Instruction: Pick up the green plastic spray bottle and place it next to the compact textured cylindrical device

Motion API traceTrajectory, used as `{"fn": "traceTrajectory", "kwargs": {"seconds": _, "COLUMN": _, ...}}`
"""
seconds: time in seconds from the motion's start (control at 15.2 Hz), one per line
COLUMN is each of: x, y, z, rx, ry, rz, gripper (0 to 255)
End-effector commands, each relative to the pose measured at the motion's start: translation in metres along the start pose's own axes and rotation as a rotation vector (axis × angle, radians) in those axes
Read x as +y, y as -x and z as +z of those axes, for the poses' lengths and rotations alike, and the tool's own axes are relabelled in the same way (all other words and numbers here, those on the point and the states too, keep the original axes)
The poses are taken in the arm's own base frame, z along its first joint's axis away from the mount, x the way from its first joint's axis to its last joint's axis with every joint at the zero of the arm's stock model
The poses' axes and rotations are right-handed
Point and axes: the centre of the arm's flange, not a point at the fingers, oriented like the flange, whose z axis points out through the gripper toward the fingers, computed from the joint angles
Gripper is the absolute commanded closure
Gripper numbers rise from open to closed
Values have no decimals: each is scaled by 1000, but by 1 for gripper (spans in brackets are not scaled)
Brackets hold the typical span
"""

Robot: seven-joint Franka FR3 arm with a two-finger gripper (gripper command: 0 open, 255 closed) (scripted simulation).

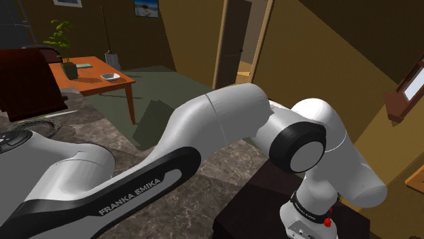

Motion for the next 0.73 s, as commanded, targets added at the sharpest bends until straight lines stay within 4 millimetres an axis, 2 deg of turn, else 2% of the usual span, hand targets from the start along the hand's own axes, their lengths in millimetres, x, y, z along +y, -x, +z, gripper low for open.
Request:
{"fn": "traceTrajectory", "kwargs": {"seconds": 0.0, "x": 0, "y": 3, "z": 13, "rx": -16, "ry": -6, "rz": 1, "gripper": 255}}
{"fn": "traceTrajectory", "kwargs": {"seconds": 0.4, "x": 0, "y": 3, "z": 13, "rx": -16, "ry": -6, "rz": 1, "gripper": 255}}
{"fn": "traceTrajectory", "kwargs": {"seconds": 0.46, "x": -2, "y": 2, "z": 14, "rx": -16, "ry": -6, "rz": 1, "gripper": 0}}
{"fn": "traceTrajectory", "kwargs": {"seconds": 0.66, "x": -1, "y": 3, "z": 14, "rx": -16, "ry": -6, "rz": 0, "gripper": 0}}
